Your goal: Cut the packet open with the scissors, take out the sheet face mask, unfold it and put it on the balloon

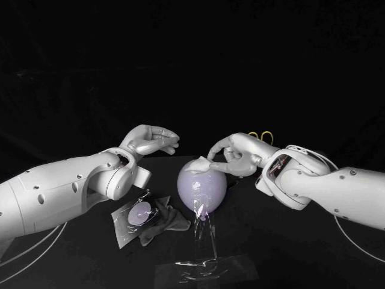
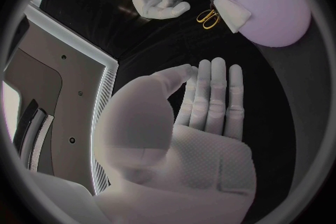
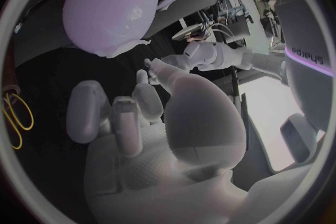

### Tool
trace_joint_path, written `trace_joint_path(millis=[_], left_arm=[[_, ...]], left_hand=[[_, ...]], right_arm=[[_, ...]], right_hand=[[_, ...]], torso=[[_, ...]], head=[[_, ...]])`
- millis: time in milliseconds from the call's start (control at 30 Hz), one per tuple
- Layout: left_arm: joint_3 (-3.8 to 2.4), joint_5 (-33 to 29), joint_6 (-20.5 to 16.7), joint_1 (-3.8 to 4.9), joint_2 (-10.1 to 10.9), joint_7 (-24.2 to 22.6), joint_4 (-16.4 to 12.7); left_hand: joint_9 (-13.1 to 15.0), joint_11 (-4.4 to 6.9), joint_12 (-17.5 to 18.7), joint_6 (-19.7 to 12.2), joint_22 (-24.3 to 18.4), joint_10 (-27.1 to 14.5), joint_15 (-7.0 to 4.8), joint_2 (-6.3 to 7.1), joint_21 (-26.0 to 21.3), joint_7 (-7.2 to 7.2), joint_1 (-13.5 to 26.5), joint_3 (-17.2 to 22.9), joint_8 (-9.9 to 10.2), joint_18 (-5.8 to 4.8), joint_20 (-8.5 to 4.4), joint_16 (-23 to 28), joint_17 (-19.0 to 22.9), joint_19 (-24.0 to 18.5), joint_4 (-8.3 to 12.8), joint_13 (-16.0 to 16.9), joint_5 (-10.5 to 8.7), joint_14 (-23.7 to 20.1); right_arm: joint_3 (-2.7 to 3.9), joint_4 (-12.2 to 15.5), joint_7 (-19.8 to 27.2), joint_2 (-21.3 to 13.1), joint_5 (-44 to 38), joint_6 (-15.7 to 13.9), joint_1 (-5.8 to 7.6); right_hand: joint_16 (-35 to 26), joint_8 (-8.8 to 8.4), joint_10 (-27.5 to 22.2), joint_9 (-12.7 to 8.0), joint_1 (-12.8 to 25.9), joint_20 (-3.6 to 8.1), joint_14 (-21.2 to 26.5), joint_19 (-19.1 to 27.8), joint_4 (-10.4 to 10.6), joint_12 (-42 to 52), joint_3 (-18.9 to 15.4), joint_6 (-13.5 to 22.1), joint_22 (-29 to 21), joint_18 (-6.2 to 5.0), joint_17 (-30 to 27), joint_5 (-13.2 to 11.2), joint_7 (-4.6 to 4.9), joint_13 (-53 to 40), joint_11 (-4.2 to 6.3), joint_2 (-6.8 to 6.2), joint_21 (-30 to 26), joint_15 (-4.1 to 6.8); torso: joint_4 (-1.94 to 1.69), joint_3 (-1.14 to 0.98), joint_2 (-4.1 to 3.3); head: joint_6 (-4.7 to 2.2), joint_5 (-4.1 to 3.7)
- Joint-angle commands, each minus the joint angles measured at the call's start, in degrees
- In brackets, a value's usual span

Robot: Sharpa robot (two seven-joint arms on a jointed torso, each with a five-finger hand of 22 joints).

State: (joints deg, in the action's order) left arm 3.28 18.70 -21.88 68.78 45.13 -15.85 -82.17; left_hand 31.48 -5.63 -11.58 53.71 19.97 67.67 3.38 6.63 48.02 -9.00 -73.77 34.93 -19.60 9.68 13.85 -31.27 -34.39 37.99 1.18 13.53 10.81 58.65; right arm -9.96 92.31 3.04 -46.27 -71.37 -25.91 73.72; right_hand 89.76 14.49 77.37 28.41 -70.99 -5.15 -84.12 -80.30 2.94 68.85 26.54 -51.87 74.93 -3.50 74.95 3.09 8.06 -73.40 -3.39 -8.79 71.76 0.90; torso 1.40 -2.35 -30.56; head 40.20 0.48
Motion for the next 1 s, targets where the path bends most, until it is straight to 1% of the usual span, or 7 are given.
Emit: trace_joint_path(millis=[33, 167, 267, 433, 600, 833, 1000], left_arm=[[-0.02, -3.13, 1.4, 0.05, 0.39, -3.24, -0.62], [0.01, -3.79, 1.71, 0.03, 0.86, -3.66, -1.02], [0.02, -4.17, 1.86, 0.02, 1.11, -3.92, -1.2], [0.03, -4.62, 1.86, 0.01, 1.48, -4.14, -1.43], [0.03, -5.1, 1.91, 0.01, 1.67, -4.27, -1.51], [0.03, -5.44, 2.21, 0.01, 1.84, -4.33, -1.77], [0.03, -5.69, 2.45, 0.02, 1.94, -4.25, -1.85]], left_hand=[[-0.06, -0.12, 0.34, -0.36, -0.17, -0.47, 0.04, 0.17, -0.53, -0.15, -0.34, -0.52, 0.2, 0.77, 0.39, 0.34, 0.11, 0.03, -0.2, -0.08, -0.04, -0.26], [-0.12, -0.17, 0.36, -0.4, -0.34, -0.55, 0.08, 0.21, -0.74, -0.22, -0.44, -0.71, 0.31, 0.79, 0.44, 0.36, 0.15, 0.09, -0.3, -0.12, -0.03, -0.33], [-0.16, -0.2, 0.36, -0.42, -0.43, -0.6, 0.1, 0.22, -0.86, -0.26, -0.5, -0.8, 0.37, 0.8, 0.47, 0.37, 0.17, 0.13, -0.37, -0.14, -0.01, -0.37], [-0.23, -0.26, 0.37, -0.5, -0.61, -0.69, 0.14, 0.27, -1.08, -0.34, -0.61, -0.99, 0.52, 0.81, 0.51, 0.38, 0.21, 0.22, -0.49, -0.18, 0.01, -0.43], [-0.37, -0.38, 0.4, -0.68, -0.86, -0.89, 0.21, 0.32, -1.38, -0.51, -0.8, -1.21, 0.77, 0.83, 0.55, 0.39, 0.27, 0.37, -0.66, -0.25, 0.04, -0.52], [-0.43, -0.44, 0.4, -0.75, -0.98, -0.97, 0.26, 0.35, -1.53, -0.6, -0.91, -1.32, 0.9, 0.83, 0.57, 0.4, 0.3, 0.44, -0.74, -0.27, 0.05, -0.58], [-0.48, -0.49, 0.4, -0.79, -1.08, -1.03, 0.3, 0.33, -1.65, -0.66, -0.96, -1.41, 0.98, 0.83, 0.59, 0.39, 0.32, 0.5, -0.86, -0.29, 0.05, -0.61]], right_arm=[[-0.07, 0.07, -2.68, 0.77, -18.6, 0.14, -0.73], [-0.16, -0.43, -5.82, 2.03, -24.03, -1.55, -1.69], [-0.19, -0.93, -7.73, 3.01, -26.51, -2.75, -2.22], [-0.22, -1.49, -9.54, 4.32, -28.54, -3.69, -2.82], [-0.24, -2.34, -10.99, 5.39, -29.66, -4.33, -3.08], [-0.25, -3.14, -13.27, 5.95, -31.29, -6.73, -3.22], [-0.25, -3.59, -13.77, 6.36, -31.64, -7.06, -3.26]], right_hand=[[0.24, -0.73, -0.08, -0.5, 0.38, -0.32, -5.88, 0.26, 0.4, 0.23, -0.88, 0.61, 4.66, -0.57, 15.05, -0.32, 0.4, -0.25, -0.2, -1.02, 0.26, -0.54], [0.24, -1.53, 0.42, -1.06, 1.11, -0.47, -5.88, -0.26, 1.05, 0.98, -2.15, 1.28, 5.16, -0.4, 15.05, -0.35, 0.52, -0.78, -0.36, -2.29, 1.06, -0.67], [0.24, -2.18, 0.69, -1.54, 1.19, -0.61, -5.88, -0.64, 1.65, 1.44, -3.07, 1.71, 5.5, -0.29, 15.05, -0.33, 0.64, -1.11, -0.47, -2.86, 1.59, -0.78], [0.24, -2.62, 0.75, -1.87, 1.01, -0.7, -5.88, -0.8, 2.06, 1.61, -3.7, 1.96, 5.65, -0.25, 15.05, -0.32, 0.73, -1.24, -0.57, -3.13, 1.79, -0.86], [0.24, -2.72, 1.11, -1.98, 0.78, -0.73, -5.88, -1.05, 2.16, 2.22, -3.91, 1.93, 5.91, -0.16, 15.05, -0.32, 0.74, -1.7, -0.58, -3.17, 2.21, -0.88], [0.24, -2.64, 2.01, -2.27, -0.75, -0.72, -5.88, -1.77, 2.55, 3.61, -3.8, 0.72, 6.6, 0.06, 15.05, -0.31, 0.58, -2.71, -0.43, -2.09, 3.32, -0.78], [0.24, -2.1, 2.94, -2.34, -1.82, -0.62, -5.88, -2.32, 2.91, 4.97, -3.24, -1.07, 7.16, 0.25, 15.05, -0.31, 0.26, -3.72, -0.14, -0.69, 4.22, -0.58]], torso=[[-0.13, 0.06, -0.12], [-0.12, 0.11, -0.2], [-0.12, 0.1, -0.26], [-0.18, 0.05, -0.33], [-0.08, 0.04, -0.2], [-0.11, 0.04, -0.25], [-0.08, 0.04, -0.28]], head=[[0.41, 0.01], [0.68, 0.12], [0.83, 0.16], [1.14, 0.24], [1.39, 0.23], [1.51, 0.24], [1.62, 0.25]])
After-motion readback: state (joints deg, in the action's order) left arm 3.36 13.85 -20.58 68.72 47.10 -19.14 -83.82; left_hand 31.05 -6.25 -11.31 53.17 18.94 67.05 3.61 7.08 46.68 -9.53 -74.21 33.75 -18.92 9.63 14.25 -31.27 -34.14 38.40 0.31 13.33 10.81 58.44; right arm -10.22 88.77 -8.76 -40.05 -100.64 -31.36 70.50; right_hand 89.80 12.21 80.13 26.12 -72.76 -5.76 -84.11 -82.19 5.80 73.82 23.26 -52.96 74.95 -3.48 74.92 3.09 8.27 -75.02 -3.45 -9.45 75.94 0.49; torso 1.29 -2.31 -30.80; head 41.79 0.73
